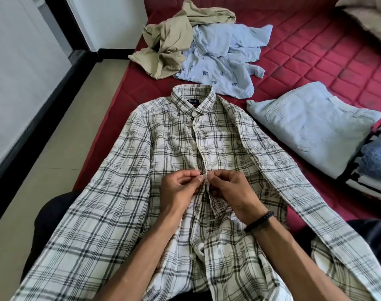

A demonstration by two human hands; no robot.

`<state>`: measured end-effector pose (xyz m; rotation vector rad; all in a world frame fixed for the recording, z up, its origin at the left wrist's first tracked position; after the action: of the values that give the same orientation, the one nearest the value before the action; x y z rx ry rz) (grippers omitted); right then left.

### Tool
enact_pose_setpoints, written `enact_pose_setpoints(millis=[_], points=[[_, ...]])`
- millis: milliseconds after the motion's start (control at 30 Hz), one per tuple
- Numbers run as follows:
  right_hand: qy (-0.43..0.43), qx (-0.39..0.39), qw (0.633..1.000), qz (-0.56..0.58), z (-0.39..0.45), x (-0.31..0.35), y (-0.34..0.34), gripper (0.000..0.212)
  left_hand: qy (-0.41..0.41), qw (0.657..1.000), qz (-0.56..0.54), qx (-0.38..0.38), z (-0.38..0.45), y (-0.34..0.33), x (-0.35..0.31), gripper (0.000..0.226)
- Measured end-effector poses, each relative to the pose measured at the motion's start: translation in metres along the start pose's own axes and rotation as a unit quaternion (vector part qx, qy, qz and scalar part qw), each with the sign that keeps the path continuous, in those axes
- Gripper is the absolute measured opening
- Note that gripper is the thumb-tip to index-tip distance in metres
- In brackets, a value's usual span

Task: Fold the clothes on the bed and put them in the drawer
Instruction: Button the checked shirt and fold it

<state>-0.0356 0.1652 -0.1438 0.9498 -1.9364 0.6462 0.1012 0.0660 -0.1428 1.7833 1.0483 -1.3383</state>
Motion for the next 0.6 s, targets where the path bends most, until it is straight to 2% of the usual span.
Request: enact_pose_setpoints(millis=[133,200,233,300,533,600], points=[[0.033,-0.027,0.999,-0.021,-0.007,0.007,-0.002,0.009,-0.045,0.996,0.08,-0.003,0.0,0.001,-0.005,0.018],[0.06,-0.05,0.995,-0.056,-0.01,0.011,-0.003,0.013,-0.078,0.991,0.107,-0.007,-0.002,0.001,-0.011,0.009],[0.075,-0.062,0.992,-0.079,-0.01,0.012,-0.003,0.014,-0.09,0.989,0.119,-0.009,-0.003,0.001,-0.014,0.016],[0.098,-0.081,0.985,-0.118,-0.011,0.015,-0.003,0.015,-0.087,0.989,0.117,-0.002,-0.003,0.0,-0.015,0.027],[0.101,-0.075,0.981,-0.15,-0.012,0.016,-0.006,0.019,-0.093,0.989,0.109,-0.035,0.0,0.004,-0.011,0.013],[0.101,-0.073,0.98,-0.155,-0.012,0.016,-0.006,0.015,-0.099,0.989,0.096,-0.044,-0.002,0.004,-0.013,0.016]])
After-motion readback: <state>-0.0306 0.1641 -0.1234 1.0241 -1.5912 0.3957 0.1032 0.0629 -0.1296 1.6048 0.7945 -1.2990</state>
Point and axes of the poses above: each hand's wrist, its own z-axis towards the middle knuckle, its own y-axis out of the back of the hand, x = y × z, the point moved 8 cm from there along z, towards the middle knuckle, and after that the axes turned 4 degrees about -y, right-handed, at the moved point
